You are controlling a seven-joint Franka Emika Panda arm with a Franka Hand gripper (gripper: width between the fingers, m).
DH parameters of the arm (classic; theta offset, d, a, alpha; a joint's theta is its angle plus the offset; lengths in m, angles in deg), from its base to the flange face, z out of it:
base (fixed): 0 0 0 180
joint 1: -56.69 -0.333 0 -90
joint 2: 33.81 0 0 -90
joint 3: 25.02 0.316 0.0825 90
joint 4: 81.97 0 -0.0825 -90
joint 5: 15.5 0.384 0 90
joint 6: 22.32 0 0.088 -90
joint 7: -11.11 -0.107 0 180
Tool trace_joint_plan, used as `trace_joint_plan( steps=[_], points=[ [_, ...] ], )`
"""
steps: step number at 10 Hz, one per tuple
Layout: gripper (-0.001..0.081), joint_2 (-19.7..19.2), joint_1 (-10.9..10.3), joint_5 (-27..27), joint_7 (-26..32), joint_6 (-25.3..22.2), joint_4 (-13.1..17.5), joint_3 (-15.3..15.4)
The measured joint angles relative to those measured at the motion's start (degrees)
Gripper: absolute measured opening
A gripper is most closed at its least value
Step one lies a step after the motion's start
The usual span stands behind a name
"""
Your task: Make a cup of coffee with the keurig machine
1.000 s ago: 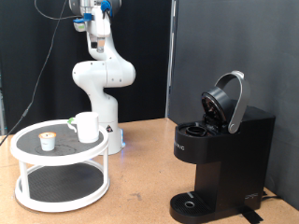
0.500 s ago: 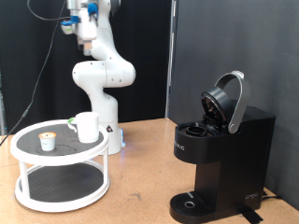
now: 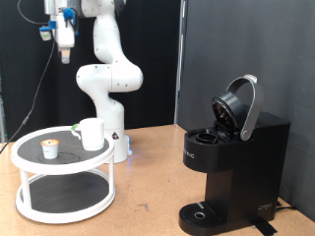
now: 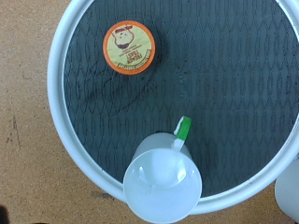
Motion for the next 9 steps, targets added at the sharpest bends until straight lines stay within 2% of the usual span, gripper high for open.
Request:
trace_joint_plan(
  steps=[5, 9],
  points=[
    [0.0735, -0.71, 0.03, -0.13, 0.14, 1.03, -0.72, -0.39],
    [0.0735, -2.74, 0.23, -3.15, 0.15, 9.48, -5.38, -2.27]
  ],
)
